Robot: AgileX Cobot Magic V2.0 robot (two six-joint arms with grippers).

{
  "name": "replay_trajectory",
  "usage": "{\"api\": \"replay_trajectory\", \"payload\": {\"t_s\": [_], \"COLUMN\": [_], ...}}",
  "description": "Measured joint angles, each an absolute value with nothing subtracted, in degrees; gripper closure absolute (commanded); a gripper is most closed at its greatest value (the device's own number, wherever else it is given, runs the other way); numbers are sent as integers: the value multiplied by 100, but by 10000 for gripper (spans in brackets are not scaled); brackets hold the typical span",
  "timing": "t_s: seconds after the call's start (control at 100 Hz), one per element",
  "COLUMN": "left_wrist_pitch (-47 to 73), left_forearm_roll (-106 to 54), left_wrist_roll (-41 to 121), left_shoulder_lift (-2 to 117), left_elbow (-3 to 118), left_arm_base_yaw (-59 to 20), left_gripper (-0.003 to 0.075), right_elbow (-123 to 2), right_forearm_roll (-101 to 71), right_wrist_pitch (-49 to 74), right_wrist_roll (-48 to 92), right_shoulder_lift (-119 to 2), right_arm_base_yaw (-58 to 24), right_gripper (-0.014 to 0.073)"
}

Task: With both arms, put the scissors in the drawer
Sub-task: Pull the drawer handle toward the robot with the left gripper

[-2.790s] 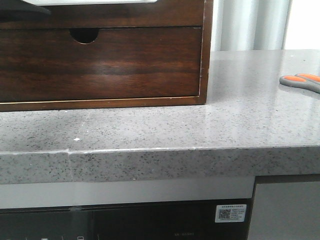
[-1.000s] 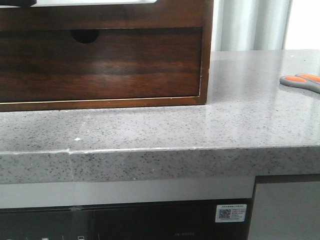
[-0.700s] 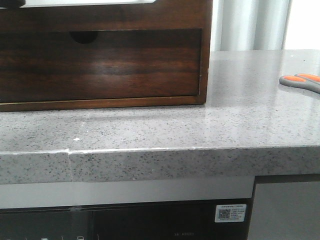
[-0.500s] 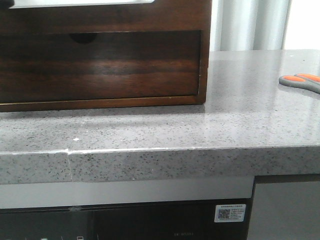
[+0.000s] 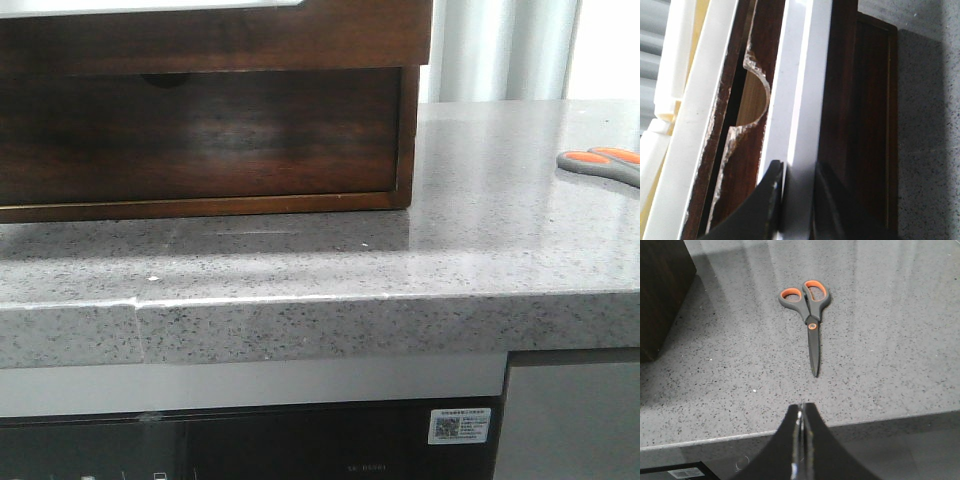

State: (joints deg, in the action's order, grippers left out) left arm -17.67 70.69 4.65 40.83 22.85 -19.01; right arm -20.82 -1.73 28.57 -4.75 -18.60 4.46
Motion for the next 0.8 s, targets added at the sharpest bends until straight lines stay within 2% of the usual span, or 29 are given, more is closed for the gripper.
{"api": "replay_trajectory", "payload": {"t_s": [0.53, 0.6, 0.8], "left_wrist_pitch": [-1820, -1820, -1666], "left_forearm_roll": [7102, 7102, 6913], "left_wrist_roll": [423, 423, 254], "left_shoulder_lift": [3739, 3739, 3684], "left_elbow": [2028, 2028, 2025], "left_arm_base_yaw": [-1901, -1901, -1901], "left_gripper": [706, 657, 423], "right_elbow": [-2082, -2082, -2082], "right_forearm_roll": [-173, -173, -173], "right_wrist_pitch": [2867, 2867, 2867], "right_wrist_roll": [-475, -475, -475], "right_shoulder_lift": [-1860, -1860, -1860], "right_arm_base_yaw": [446, 446, 446], "right_gripper": [699, 699, 699]}}
